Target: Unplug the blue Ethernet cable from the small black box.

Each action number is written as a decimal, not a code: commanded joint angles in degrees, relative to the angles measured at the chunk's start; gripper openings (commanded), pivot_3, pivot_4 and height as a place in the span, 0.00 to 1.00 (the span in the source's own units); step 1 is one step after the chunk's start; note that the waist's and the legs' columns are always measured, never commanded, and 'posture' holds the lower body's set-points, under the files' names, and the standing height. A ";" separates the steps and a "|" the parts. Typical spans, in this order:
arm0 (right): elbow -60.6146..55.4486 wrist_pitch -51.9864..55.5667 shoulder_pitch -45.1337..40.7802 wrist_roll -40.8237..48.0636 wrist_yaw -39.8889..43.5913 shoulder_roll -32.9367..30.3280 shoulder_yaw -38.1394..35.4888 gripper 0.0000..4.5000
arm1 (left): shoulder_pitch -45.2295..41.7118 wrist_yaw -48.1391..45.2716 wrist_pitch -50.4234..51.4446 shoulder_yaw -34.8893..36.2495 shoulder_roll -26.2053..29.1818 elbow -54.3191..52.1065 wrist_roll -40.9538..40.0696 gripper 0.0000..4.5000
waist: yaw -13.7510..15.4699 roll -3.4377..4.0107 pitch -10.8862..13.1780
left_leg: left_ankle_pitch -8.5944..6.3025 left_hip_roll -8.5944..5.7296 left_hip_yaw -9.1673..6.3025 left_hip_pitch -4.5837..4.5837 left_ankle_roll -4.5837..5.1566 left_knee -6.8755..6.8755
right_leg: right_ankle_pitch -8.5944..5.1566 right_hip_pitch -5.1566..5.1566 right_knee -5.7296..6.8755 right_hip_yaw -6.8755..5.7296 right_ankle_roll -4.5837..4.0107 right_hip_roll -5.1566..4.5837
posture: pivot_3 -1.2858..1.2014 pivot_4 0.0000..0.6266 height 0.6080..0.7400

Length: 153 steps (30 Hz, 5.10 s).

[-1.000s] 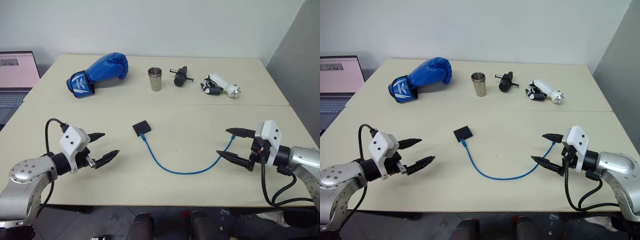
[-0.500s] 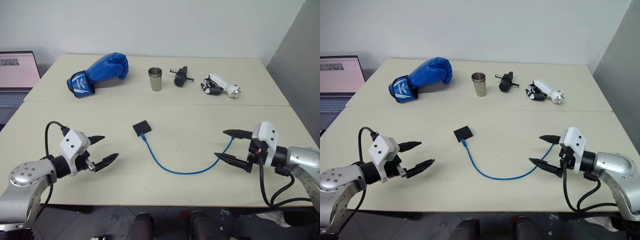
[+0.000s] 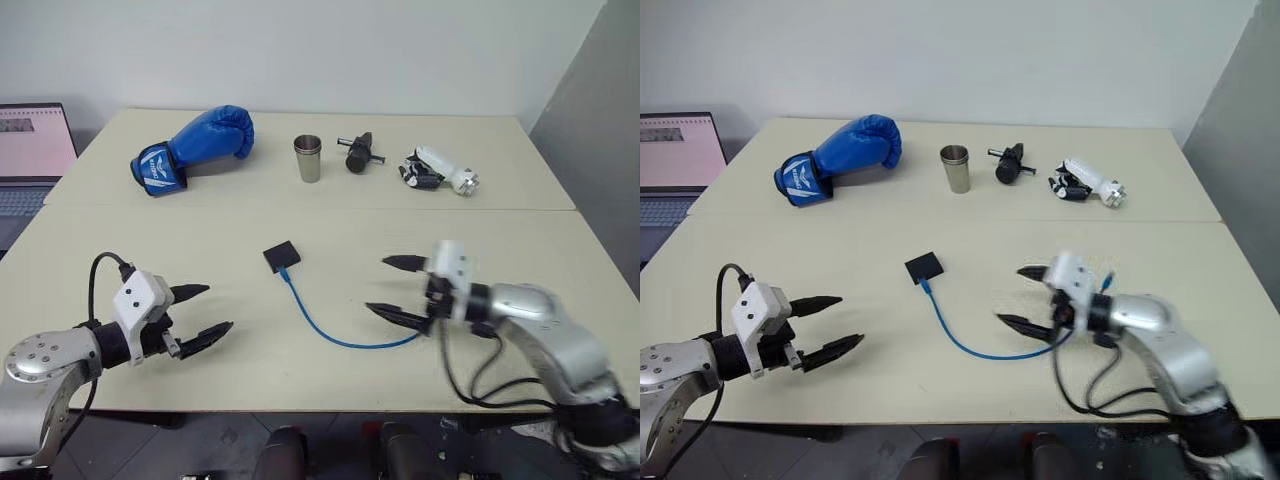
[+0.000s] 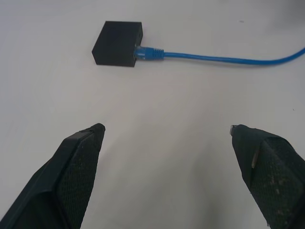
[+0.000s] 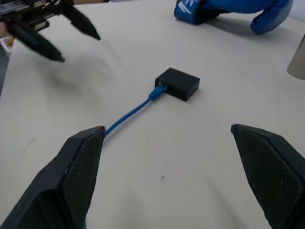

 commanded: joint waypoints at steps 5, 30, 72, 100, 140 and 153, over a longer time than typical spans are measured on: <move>13.30 2.59 -8.53 -10.64 -10.57 15.26 11.11 0.99 | -2.43 -3.76 -4.85 0.72 3.30 6.09 1.89 1.00 | 0.17 -0.06 -0.03 | 0.00 -0.04 0.00 -0.16 0.00 0.01 | -0.01 -0.22 0.16 -0.02 -0.03 -0.04 | 0.52 0.24 1.00; 37.34 2.68 -17.16 -19.00 -20.76 31.71 8.14 0.43 | -7.97 -3.26 -7.56 -4.05 1.99 9.52 4.43 1.00 | -0.15 -0.14 -0.08 | 0.00 0.00 0.03 -0.16 0.00 -0.01 | -0.04 -0.44 0.45 0.00 -0.10 -0.01 | 0.52 0.24 1.00; 18.59 -55.56 -15.53 -26.29 2.86 -0.19 7.50 0.01 | -25.68 9.88 45.84 -2.09 -8.64 -0.97 -38.73 1.00 | 0.06 -0.20 -0.03 | 0.02 -0.05 -0.06 -0.14 -0.03 0.07 | -0.04 -0.26 0.42 -0.02 -0.09 -0.06 | 0.52 0.24 1.00; 19.07 -60.54 -14.44 -28.96 1.73 -1.23 7.88 0.08 | -27.62 7.74 45.65 -5.43 -7.81 0.20 -37.07 0.18 | 0.07 -0.20 -0.03 | 0.03 -0.07 -0.06 -0.14 -0.06 0.08 | -0.04 -0.25 0.42 -0.02 -0.10 -0.07 | 0.52 0.24 1.00; 5.15 12.61 -12.26 15.33 7.74 4.63 0.70 0.49 | -35.84 -18.59 22.62 -18.99 -3.13 6.90 -15.22 0.18 | 0.01 -0.17 0.00 | 0.02 -0.06 -0.05 -0.23 -0.03 0.03 | -0.09 -0.34 0.39 -0.05 -0.15 0.01 | 0.52 0.24 1.00; 6.51 16.32 -13.98 16.60 10.58 5.48 0.30 0.49 | -35.64 -18.29 23.02 -18.59 -3.39 6.59 -15.33 0.18 | 0.01 -0.17 0.00 | 0.02 -0.06 -0.07 -0.23 -0.03 0.03 | -0.09 -0.34 0.39 -0.07 -0.15 0.02 | 0.52 0.24 1.00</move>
